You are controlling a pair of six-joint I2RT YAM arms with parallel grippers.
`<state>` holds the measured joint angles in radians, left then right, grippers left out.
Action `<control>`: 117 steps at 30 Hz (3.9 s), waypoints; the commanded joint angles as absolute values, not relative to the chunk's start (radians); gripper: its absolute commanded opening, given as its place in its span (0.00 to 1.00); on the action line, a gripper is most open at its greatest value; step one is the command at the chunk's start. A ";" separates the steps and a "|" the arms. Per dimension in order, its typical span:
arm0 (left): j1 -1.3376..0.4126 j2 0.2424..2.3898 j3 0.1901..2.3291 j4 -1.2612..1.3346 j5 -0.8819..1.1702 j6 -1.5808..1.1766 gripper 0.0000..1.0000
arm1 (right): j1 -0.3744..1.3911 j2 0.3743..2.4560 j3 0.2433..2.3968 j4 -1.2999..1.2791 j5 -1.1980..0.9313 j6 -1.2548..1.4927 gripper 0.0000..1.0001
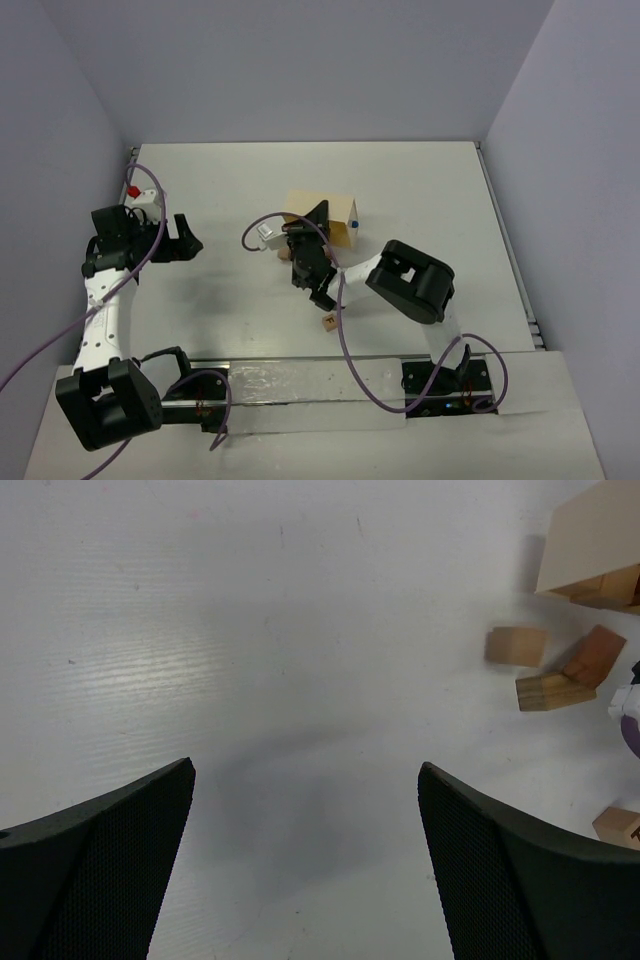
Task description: Build the wood block tower
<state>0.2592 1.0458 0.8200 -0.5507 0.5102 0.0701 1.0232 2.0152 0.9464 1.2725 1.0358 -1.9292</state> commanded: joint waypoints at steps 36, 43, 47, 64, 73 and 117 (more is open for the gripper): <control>0.268 1.030 0.856 -0.551 0.567 0.103 0.99 | 1.027 1.837 0.934 1.717 1.026 -1.869 0.00; 0.269 1.028 0.857 -0.554 0.572 0.104 0.99 | 0.989 1.864 0.979 1.712 1.094 -1.894 0.00; 0.270 1.023 0.851 -0.543 0.578 0.103 0.99 | 0.943 1.831 0.985 1.677 1.139 -1.843 0.00; 0.270 1.028 0.855 -0.561 0.603 0.118 0.99 | 0.521 1.410 1.333 -0.703 0.483 -0.191 0.00; 0.270 1.029 0.854 -0.563 0.612 0.124 0.99 | 0.151 1.362 1.229 -0.767 0.207 -0.293 0.00; 0.270 1.056 0.853 -0.569 0.621 0.134 0.99 | -0.447 2.129 1.993 -0.852 -0.102 -0.471 0.00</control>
